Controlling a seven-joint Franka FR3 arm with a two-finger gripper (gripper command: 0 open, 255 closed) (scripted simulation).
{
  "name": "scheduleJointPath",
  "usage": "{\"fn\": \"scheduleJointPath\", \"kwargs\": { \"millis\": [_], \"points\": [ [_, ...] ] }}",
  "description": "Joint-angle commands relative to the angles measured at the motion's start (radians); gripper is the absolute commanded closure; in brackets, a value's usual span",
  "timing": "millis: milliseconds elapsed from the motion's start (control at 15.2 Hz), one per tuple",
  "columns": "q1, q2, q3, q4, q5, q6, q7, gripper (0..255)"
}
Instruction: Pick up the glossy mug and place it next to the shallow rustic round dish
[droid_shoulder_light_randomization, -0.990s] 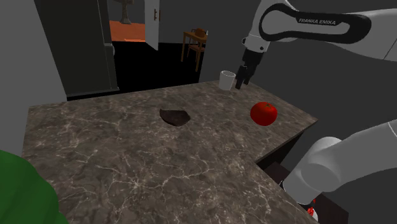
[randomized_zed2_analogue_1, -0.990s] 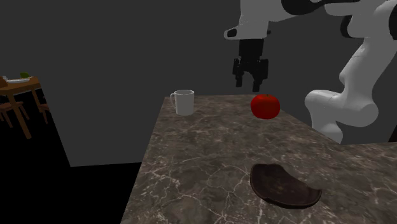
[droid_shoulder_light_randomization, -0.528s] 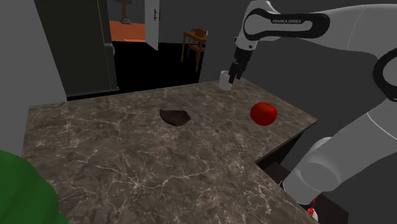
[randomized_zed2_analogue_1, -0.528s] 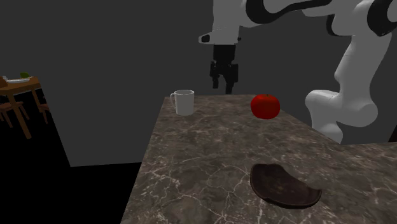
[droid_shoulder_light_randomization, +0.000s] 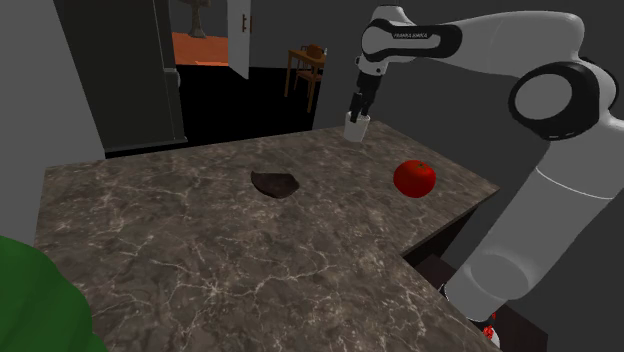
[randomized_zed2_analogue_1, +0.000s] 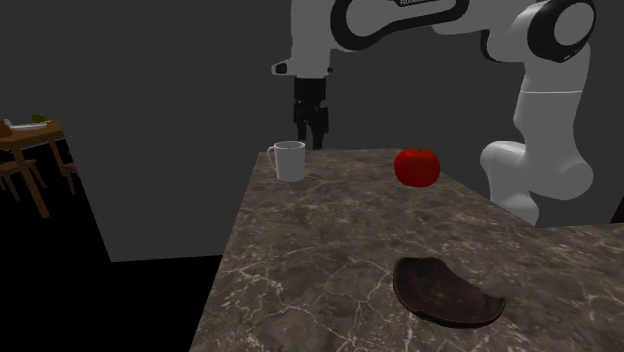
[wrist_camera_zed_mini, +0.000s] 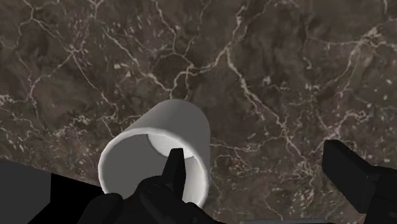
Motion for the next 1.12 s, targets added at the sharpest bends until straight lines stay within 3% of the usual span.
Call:
{"fn": "scheduleJointPath", "kwargs": {
  "millis": [0, 132, 594, 1056],
  "points": [
    [-0.014, 0.077, -0.011, 0.082, 0.006, -0.001, -0.035, 0],
    [-0.023, 0.125, -0.015, 0.139, 0.011, -0.009, -0.051, 0],
    [-0.025, 0.128, -0.016, 0.042, 0.011, 0.092, -0.051, 0],
    [-0.025, 0.128, -0.016, 0.042, 0.011, 0.092, -0.051, 0]
  ]
}}
